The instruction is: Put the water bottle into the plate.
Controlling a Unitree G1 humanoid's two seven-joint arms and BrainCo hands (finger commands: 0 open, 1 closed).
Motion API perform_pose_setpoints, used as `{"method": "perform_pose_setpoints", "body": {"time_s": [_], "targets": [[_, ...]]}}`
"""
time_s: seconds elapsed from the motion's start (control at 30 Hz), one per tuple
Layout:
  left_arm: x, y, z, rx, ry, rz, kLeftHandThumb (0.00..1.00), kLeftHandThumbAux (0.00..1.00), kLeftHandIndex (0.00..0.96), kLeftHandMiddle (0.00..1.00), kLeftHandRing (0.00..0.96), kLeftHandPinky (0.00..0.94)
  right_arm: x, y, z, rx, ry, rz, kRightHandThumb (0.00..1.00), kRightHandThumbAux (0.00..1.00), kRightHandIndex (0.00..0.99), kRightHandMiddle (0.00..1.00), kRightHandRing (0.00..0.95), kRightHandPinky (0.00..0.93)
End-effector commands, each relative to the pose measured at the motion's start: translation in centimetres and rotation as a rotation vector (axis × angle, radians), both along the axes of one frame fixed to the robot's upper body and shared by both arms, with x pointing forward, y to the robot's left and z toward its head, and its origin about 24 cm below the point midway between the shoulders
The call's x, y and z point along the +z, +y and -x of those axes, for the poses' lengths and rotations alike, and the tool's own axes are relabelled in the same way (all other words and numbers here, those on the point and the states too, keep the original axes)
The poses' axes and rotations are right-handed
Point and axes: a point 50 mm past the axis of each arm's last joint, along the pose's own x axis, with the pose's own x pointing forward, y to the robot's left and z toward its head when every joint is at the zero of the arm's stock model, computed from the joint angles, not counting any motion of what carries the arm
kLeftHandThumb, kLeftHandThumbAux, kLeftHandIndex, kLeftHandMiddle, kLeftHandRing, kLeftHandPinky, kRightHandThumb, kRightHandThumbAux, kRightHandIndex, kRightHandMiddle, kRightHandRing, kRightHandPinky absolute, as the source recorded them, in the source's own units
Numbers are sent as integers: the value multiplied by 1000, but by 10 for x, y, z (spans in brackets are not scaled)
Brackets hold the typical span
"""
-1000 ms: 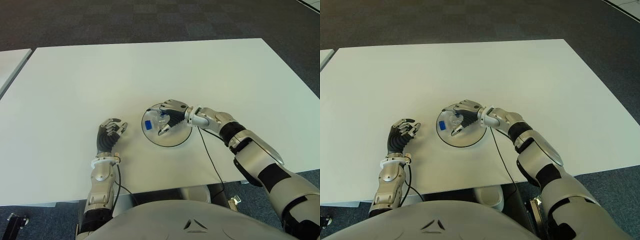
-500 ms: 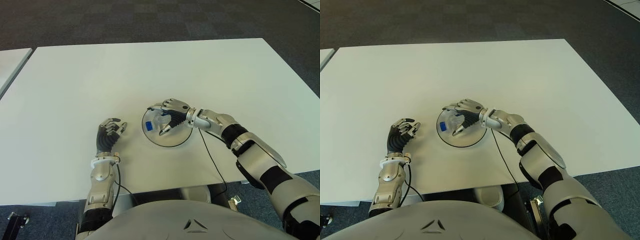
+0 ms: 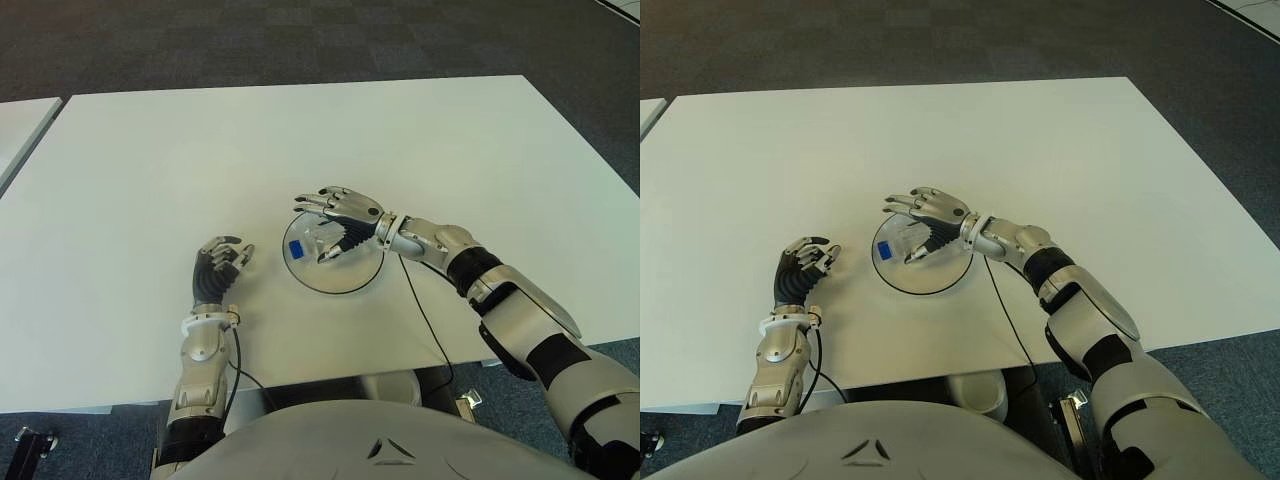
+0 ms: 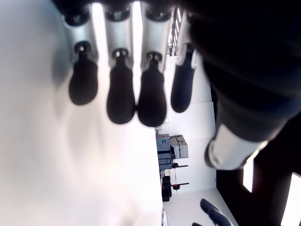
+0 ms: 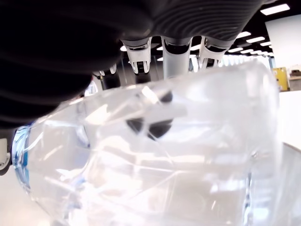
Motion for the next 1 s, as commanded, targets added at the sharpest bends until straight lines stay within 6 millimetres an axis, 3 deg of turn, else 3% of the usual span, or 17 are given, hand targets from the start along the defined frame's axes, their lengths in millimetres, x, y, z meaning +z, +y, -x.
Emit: {"method": "perform_pose_setpoints", "body": {"time_s": [0.03,0.63,1.0], "targets": [[-3,0,3,-9,26,8,708,712,437,709,690,675,-6,-3,4,-1,-3,18,0,388,0,0,0,0],[-4,1,3,-9,29,-2,708,712,437,707,688,672,-2,-5,6,3,-61,-6,0,385,0,0,0,0],[-4,0,3,-9,29,-4,708,712,437,706,688,676,16,-10,3,-32,-138,-71,0,389,0,0,0,0]]}}
